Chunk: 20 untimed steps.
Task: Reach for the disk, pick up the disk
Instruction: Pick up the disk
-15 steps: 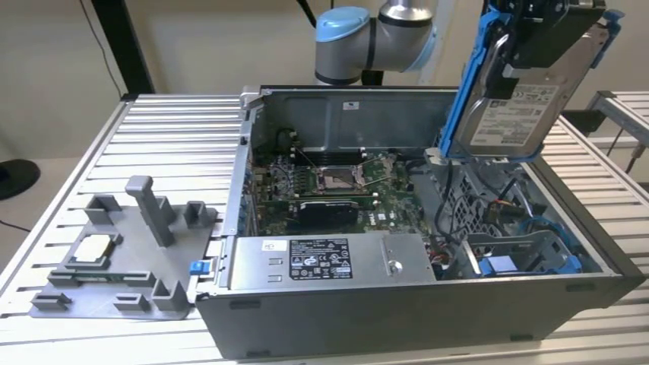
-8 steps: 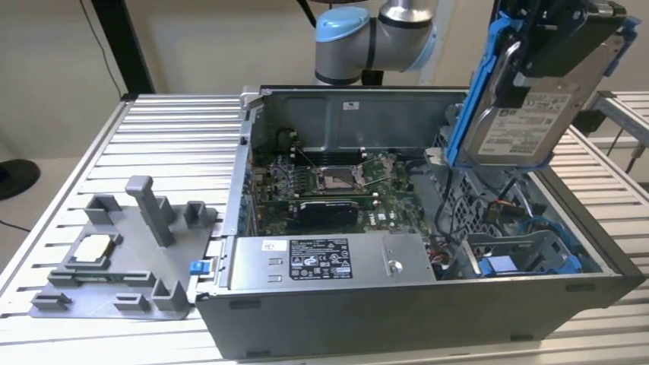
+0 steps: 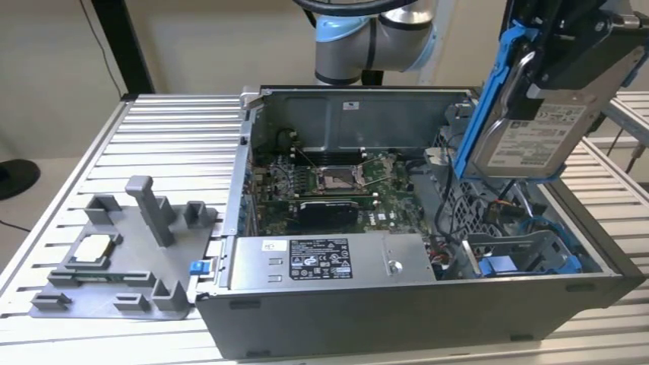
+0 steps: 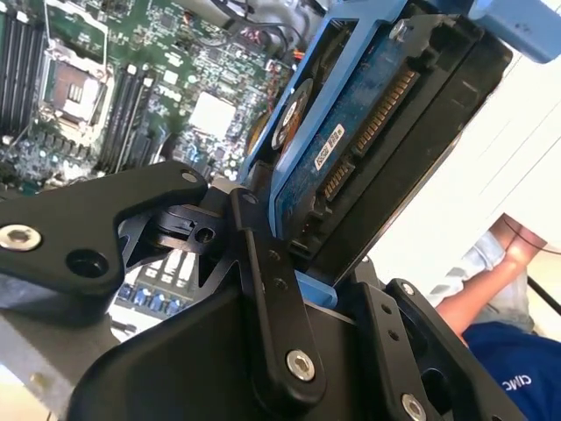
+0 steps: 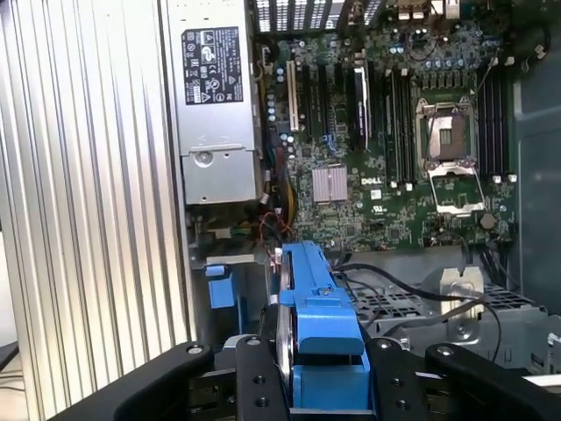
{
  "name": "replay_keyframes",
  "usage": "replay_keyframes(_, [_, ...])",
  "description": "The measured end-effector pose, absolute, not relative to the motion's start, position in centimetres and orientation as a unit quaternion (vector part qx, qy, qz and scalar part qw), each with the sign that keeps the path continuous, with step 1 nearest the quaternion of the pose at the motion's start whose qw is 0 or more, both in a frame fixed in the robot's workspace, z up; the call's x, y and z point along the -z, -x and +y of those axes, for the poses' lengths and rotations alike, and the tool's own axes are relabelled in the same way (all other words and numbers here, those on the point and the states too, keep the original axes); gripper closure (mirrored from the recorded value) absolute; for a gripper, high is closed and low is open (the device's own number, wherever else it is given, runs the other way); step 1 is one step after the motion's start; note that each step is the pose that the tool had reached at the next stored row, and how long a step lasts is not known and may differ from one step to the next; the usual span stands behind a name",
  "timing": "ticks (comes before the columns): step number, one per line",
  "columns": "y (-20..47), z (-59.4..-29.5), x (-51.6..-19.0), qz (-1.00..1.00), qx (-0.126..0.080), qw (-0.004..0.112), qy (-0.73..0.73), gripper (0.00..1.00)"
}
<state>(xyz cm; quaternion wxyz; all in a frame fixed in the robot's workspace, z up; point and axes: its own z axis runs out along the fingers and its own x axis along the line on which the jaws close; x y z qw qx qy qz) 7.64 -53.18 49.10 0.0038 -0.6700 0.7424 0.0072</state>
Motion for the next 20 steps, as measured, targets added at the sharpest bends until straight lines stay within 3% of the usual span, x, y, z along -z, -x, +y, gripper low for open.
replay_keyframes(20, [-8.4, -58.7, -49.1, 0.742, -0.007, 0.004, 0.670, 1.00])
